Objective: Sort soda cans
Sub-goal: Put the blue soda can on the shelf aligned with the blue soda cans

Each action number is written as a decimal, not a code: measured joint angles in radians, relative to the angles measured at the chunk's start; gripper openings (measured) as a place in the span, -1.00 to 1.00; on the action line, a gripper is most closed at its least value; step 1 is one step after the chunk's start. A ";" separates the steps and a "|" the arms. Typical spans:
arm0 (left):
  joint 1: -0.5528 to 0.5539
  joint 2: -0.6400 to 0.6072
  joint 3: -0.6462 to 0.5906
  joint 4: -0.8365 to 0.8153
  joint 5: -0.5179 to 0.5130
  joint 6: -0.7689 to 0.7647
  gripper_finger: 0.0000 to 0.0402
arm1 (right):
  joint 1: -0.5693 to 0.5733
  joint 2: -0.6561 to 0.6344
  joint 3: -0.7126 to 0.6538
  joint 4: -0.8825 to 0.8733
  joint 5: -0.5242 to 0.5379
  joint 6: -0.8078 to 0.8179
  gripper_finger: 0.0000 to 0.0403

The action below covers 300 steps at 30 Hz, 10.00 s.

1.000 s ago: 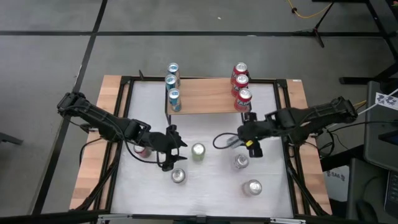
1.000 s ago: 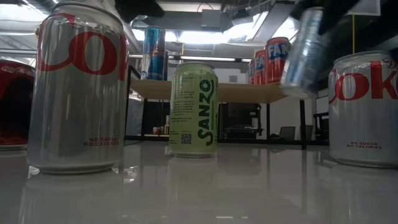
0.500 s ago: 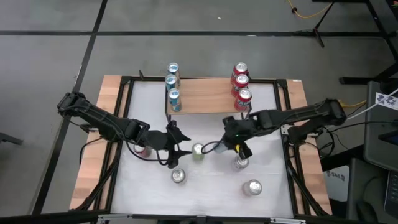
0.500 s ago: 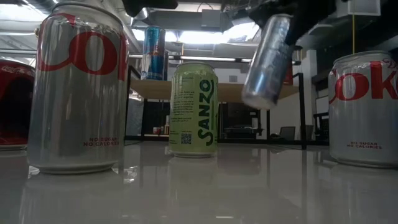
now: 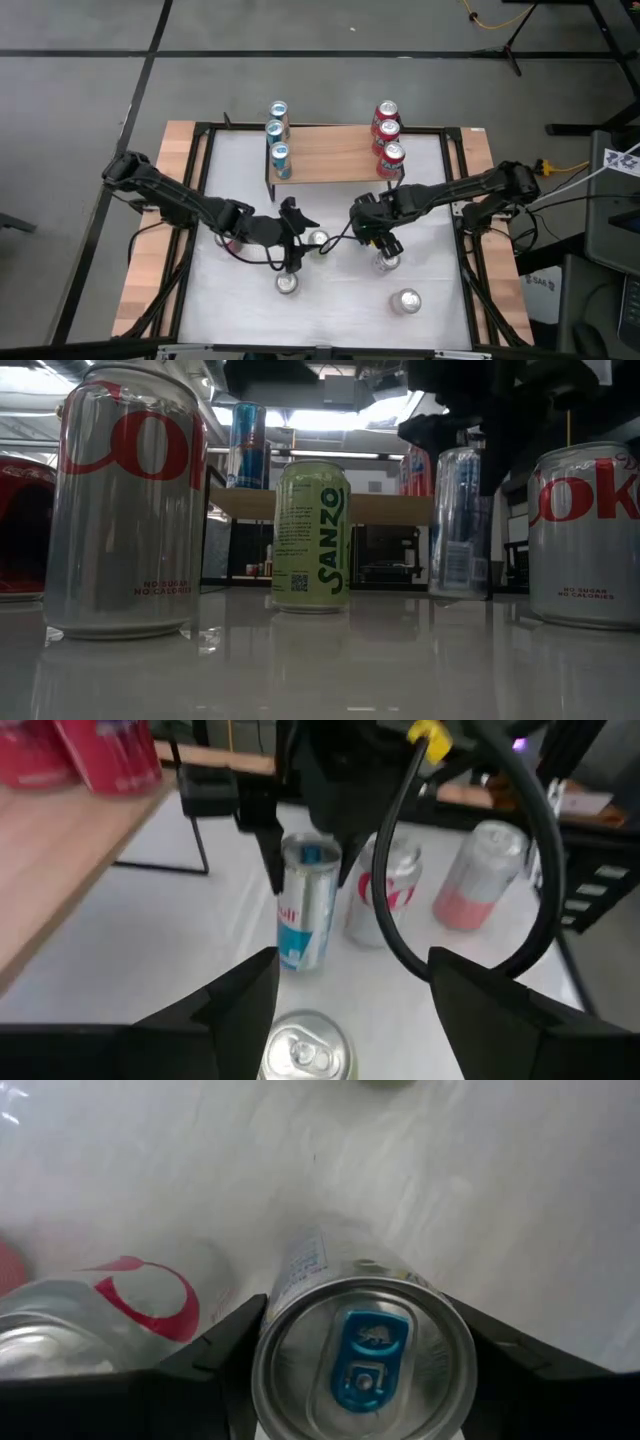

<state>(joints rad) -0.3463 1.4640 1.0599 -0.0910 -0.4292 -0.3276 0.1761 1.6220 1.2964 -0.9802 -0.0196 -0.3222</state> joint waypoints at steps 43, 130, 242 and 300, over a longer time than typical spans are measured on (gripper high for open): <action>0.043 0.150 -0.001 0.135 0.003 0.020 0.25 | 0.001 0.027 -0.001 -0.010 0.054 0.004 0.78; 0.140 0.521 0.000 0.735 0.028 0.084 -1.00 | 0.164 -0.173 -0.180 0.062 0.415 0.472 0.77; 0.136 0.463 0.001 0.702 0.042 0.149 -1.00 | 0.164 -0.174 -0.144 0.103 0.261 0.472 0.77; -0.004 -0.297 -0.019 -0.153 -0.149 0.228 -1.00 | 0.173 -0.154 0.002 0.159 0.071 0.505 0.77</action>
<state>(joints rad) -0.3503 1.1674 1.0408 -0.2437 -0.5779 -0.0993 0.3487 1.4683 1.2984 -0.8217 0.0509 0.1831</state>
